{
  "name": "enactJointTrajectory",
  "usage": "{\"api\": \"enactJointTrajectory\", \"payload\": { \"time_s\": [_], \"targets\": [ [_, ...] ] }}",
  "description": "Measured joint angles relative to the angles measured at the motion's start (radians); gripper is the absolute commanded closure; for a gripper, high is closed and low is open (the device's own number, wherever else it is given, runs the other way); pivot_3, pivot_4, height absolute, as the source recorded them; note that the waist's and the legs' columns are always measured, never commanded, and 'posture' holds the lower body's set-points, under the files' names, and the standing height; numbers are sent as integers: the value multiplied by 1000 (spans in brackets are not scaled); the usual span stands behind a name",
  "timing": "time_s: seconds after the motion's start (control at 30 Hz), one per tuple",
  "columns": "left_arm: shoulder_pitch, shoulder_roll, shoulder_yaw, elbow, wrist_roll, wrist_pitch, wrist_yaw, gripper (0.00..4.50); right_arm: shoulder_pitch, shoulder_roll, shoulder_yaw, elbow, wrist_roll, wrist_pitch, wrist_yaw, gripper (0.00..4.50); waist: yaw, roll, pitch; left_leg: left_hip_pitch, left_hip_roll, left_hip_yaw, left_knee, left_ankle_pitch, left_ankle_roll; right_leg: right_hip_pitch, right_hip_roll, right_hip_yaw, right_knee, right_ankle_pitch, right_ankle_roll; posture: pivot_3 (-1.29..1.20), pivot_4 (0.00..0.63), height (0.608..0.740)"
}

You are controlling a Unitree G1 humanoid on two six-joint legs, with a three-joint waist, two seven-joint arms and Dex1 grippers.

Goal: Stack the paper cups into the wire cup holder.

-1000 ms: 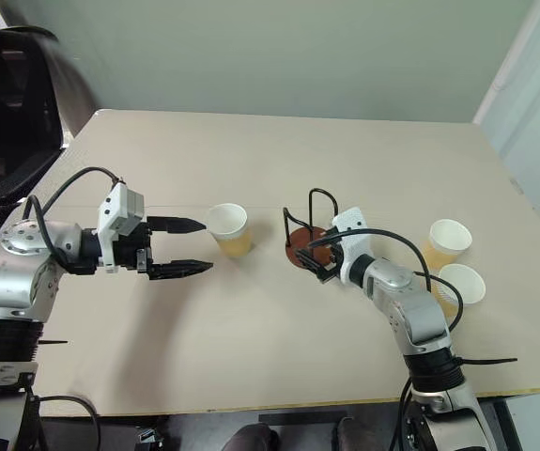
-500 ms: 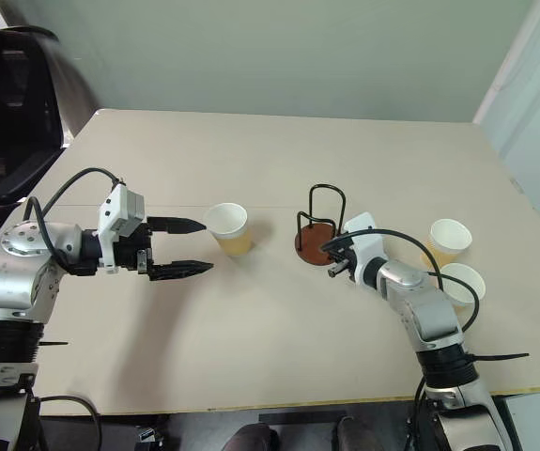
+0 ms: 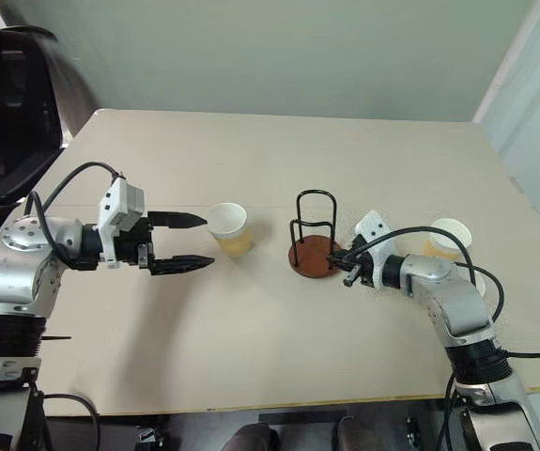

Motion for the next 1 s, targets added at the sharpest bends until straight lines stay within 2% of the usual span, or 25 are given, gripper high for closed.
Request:
{"api": "enactJointTrajectory", "payload": {
  "time_s": [0.4,0.8,0.9,1.0],
  "targets": [
    [-13,0,-2,1,3,2,-8,0,114,0,21,-77,2,15,-27,4478,0,0,0,-1,0,0,2,2,2,0,0,0,0,4,1,0,150,740],
    [-20,-1,-15,1,3,7,-17,0,152,-46,5,-101,4,3,-30,4478,2,0,0,-2,0,0,4,3,2,0,0,0,0,5,1,0,150,740],
    [-23,-6,-22,1,3,8,-17,0,152,-53,6,-101,2,4,-30,3752,3,0,0,-2,0,0,4,3,2,0,0,0,0,5,1,0,150,740],
    [-28,-8,-24,1,3,10,-17,0,156,-57,7,-103,5,12,-26,2728,2,0,0,-2,0,0,5,3,2,0,0,0,0,5,1,0,150,740]
  ]
}}
